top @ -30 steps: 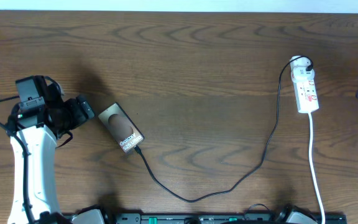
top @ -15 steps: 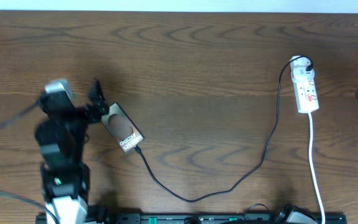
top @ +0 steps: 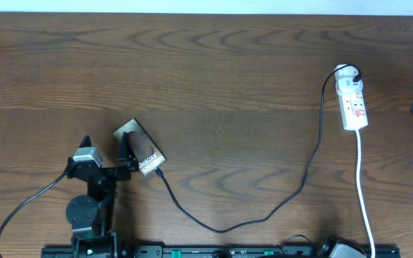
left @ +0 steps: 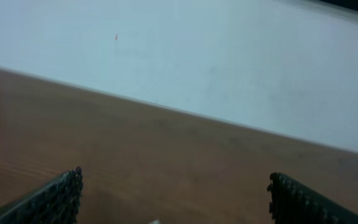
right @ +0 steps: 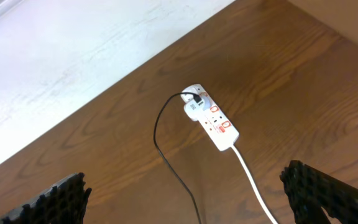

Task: Plug charger to phone and switch on socket

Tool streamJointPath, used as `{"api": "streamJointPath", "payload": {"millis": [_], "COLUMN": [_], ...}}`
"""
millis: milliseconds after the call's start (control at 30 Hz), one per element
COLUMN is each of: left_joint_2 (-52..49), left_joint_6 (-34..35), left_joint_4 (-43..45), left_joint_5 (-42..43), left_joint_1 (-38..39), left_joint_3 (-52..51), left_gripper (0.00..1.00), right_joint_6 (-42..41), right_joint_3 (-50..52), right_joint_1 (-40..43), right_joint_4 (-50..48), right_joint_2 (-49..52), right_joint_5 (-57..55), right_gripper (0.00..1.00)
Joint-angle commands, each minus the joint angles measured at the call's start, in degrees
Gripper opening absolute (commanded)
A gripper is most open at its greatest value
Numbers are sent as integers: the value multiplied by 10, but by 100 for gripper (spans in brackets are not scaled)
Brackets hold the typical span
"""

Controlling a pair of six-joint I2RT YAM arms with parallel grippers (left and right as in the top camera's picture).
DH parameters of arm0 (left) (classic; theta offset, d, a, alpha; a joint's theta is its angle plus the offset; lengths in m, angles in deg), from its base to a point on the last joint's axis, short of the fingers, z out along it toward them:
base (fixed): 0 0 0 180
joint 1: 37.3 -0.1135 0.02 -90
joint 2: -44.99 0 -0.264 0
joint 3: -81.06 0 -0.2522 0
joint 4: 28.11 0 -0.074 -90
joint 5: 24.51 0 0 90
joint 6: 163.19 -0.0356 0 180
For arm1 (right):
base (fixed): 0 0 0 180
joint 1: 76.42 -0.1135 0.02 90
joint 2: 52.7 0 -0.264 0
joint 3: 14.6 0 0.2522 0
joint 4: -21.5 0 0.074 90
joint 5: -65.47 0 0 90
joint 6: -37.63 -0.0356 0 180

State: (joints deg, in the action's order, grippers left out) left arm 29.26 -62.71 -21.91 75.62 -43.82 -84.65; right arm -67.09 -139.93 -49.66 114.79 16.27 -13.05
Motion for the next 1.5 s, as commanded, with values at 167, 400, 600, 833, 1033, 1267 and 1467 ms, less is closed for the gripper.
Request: {"api": "streamJointPath", "payload": {"millis": [167, 400, 600, 833, 1033, 1267, 1467], "left_joint_2": [146, 157, 155, 154, 154, 154, 154], "left_joint_6": [-4, -4, -4, -4, -4, -4, -4], "left_joint_4": [-200, -231, -231, -231, -231, -231, -231], "left_joint_5": [-4, -3, -3, -3, -3, -3, -3], "left_joint_1": [2, 2, 2, 2, 2, 2, 2], "left_joint_3": [-3, -3, -3, -3, -3, -3, -3], "left_gripper": [94, 94, 94, 94, 94, 94, 94], "right_joint_6": [-7, -7, -7, -7, -7, -7, -7], "right_joint_3": [-1, -1, -1, -1, -1, -1, -1], "right_joint_1": [-4, -4, -4, -4, -4, -4, -4], "right_joint_4": [0, 0, 0, 0, 0, 0, 0], "right_joint_2": [-1, -1, -1, -1, -1, -1, -1], "right_joint_5": [-5, -5, -5, -5, -5, -5, -5], "right_gripper": [99, 99, 99, 99, 99, 99, 99]}}
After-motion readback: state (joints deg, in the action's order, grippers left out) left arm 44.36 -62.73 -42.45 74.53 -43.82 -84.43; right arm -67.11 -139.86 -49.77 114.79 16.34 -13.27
